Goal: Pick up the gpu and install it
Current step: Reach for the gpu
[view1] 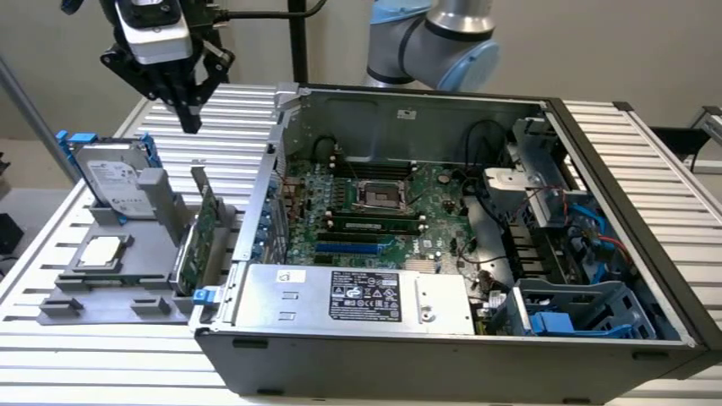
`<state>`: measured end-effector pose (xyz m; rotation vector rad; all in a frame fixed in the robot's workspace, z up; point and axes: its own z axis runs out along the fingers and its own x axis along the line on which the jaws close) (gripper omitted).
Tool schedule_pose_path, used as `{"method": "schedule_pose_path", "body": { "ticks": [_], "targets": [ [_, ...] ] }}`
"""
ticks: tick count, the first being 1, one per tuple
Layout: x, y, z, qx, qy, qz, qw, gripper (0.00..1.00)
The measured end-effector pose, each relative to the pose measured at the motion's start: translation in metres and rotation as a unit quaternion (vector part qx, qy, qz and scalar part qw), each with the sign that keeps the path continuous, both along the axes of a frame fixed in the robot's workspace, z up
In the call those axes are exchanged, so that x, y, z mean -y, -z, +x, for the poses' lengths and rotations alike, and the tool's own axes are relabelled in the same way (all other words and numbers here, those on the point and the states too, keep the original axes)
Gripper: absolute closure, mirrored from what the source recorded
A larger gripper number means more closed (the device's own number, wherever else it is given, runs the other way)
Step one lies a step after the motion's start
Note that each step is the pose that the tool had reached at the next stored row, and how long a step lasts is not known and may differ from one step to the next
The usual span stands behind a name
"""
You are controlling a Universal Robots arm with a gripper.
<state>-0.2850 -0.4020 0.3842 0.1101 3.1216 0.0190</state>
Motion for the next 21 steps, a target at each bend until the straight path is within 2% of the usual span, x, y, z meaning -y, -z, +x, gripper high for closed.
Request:
{"method": "schedule_pose_path", "body": {
  "ticks": [3, 6, 8, 11, 16, 17, 21],
  "targets": [
    [0.0003, 0.0006, -0.011, 0.0000, 0.000, -0.0015, 1.0000, 0.89],
    [0.0012, 0.0014, -0.017, 0.0000, 0.000, -0.0023, 1.0000, 0.89],
    [0.0034, 0.0023, -0.019, -0.0001, 0.000, -0.0024, 1.0000, 0.89],
    [0.0110, 0.0039, -0.020, 0.0000, 0.000, -0.0024, 1.0000, 0.89],
    [0.0329, 0.0053, -0.021, 0.0000, 0.000, -0.0025, 1.0000, 0.89],
    [0.0356, 0.0056, -0.022, 0.0000, 0.000, -0.0025, 1.0000, 0.89],
    [0.0364, 0.0057, -0.023, 0.0000, 0.000, -0.0024, 1.0000, 0.89]
  ]
}}
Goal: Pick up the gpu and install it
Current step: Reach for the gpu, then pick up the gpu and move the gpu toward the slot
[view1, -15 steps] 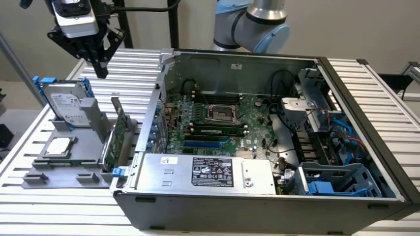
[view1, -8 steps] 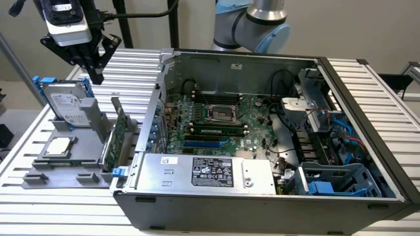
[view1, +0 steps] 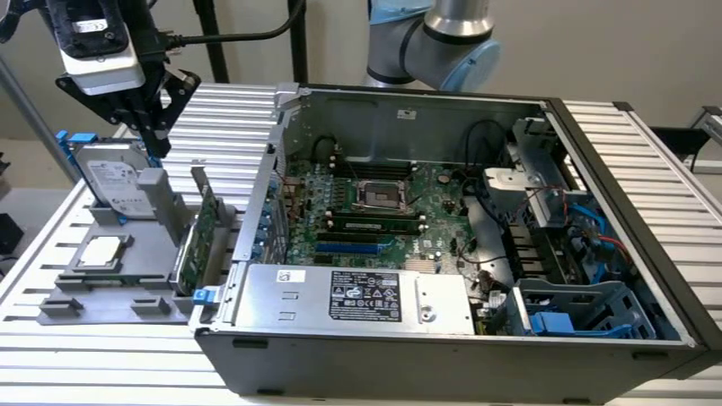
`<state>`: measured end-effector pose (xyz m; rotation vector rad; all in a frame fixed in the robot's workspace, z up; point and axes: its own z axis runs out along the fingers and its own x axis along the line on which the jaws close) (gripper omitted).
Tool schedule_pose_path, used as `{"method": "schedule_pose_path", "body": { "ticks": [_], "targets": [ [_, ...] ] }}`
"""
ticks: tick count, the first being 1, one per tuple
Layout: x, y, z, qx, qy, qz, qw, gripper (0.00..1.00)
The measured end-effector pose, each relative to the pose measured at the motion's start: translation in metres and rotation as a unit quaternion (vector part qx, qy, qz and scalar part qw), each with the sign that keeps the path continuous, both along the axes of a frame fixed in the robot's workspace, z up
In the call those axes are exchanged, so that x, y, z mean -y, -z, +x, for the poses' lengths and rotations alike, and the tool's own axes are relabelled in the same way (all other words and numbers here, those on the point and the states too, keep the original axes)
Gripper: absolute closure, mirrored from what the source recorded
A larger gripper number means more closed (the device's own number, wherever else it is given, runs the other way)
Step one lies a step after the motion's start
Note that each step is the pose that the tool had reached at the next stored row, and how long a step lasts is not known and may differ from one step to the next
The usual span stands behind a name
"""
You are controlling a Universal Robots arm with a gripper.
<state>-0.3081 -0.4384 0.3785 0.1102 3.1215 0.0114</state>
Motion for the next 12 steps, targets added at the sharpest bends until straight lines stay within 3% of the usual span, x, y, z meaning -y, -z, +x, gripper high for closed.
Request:
{"method": "schedule_pose_path", "body": {
  "ticks": [12],
  "targets": [
    [0.0000, 0.0000, 0.0000, 0.0000, 0.000, 0.0000, 1.0000, 0.88]
  ]
}}
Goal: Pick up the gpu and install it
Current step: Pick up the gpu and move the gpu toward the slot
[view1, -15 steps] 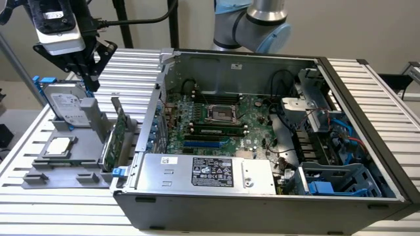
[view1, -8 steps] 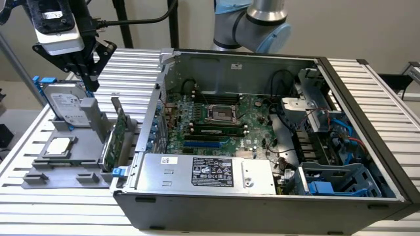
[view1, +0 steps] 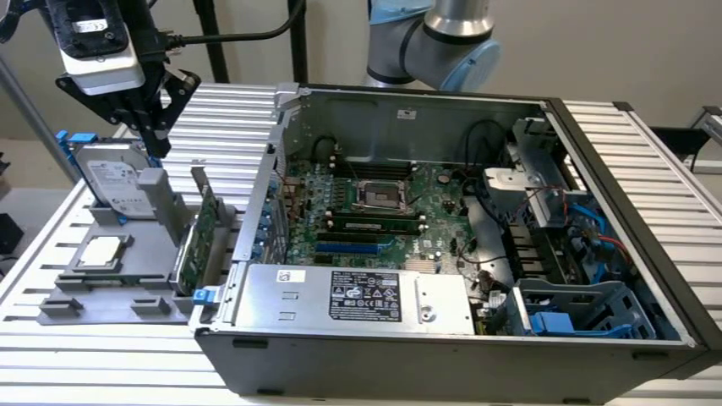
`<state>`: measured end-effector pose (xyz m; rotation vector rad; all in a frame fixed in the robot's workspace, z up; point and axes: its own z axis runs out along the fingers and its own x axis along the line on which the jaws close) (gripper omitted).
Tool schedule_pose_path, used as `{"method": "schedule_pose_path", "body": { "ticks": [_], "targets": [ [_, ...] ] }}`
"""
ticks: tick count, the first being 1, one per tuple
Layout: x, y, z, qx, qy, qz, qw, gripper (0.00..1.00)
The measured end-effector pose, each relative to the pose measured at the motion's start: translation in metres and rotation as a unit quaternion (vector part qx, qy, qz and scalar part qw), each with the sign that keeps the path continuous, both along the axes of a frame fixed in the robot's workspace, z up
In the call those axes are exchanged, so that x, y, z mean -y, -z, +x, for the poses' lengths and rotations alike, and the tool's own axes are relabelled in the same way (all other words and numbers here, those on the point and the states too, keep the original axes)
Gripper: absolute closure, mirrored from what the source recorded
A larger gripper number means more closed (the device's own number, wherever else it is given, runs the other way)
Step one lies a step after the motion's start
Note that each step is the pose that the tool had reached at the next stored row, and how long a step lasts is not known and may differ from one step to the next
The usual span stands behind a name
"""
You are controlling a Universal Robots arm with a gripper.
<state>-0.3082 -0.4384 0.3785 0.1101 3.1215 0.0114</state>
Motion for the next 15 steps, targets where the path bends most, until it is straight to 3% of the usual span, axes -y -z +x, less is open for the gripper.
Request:
{"method": "schedule_pose_path", "body": {
  "ticks": [1, 3, 4, 8, 15],
  "targets": [
    [0.0000, 0.0000, 0.0000, 0.0000, 0.000, 0.0000, 1.0000, 0.88],
    [0.0000, 0.0000, 0.0000, 0.0000, 0.000, 0.0000, 1.0000, 0.76],
    [0.0000, 0.0000, 0.0000, 0.0000, 0.000, 0.0000, 1.0000, 0.76],
    [0.0000, 0.0000, 0.0000, 0.0000, 0.000, 0.0000, 1.0000, 0.58],
    [0.0004, 0.0070, -0.0035, 0.0000, 0.000, -0.0009, 1.0000, 0.58]
  ]
}}
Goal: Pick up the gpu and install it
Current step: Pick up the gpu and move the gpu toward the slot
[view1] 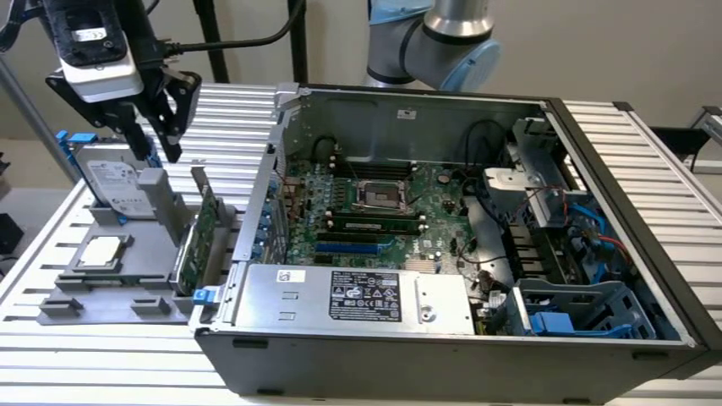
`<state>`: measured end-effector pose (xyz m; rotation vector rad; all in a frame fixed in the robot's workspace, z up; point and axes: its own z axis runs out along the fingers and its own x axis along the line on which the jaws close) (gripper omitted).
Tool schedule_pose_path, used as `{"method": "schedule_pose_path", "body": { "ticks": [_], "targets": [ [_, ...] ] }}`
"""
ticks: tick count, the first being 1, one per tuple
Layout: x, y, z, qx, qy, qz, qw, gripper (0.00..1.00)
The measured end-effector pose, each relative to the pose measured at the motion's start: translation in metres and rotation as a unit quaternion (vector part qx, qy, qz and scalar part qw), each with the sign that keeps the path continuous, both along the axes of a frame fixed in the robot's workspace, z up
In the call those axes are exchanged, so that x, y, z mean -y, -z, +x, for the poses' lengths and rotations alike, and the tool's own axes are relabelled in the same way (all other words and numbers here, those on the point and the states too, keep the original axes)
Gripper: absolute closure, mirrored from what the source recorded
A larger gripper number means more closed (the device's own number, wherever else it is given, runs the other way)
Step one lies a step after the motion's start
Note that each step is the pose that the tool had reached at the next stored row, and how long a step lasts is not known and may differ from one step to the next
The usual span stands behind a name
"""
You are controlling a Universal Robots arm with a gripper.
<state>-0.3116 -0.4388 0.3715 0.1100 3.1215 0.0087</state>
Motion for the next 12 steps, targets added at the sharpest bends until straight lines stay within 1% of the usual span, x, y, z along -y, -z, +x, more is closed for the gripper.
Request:
{"method": "schedule_pose_path", "body": {
  "ticks": [12],
  "targets": [
    [0.0030, 0.0218, -0.002, 0.0000, -0.002, 0.0000, 1.0000, 0.58]
  ]
}}
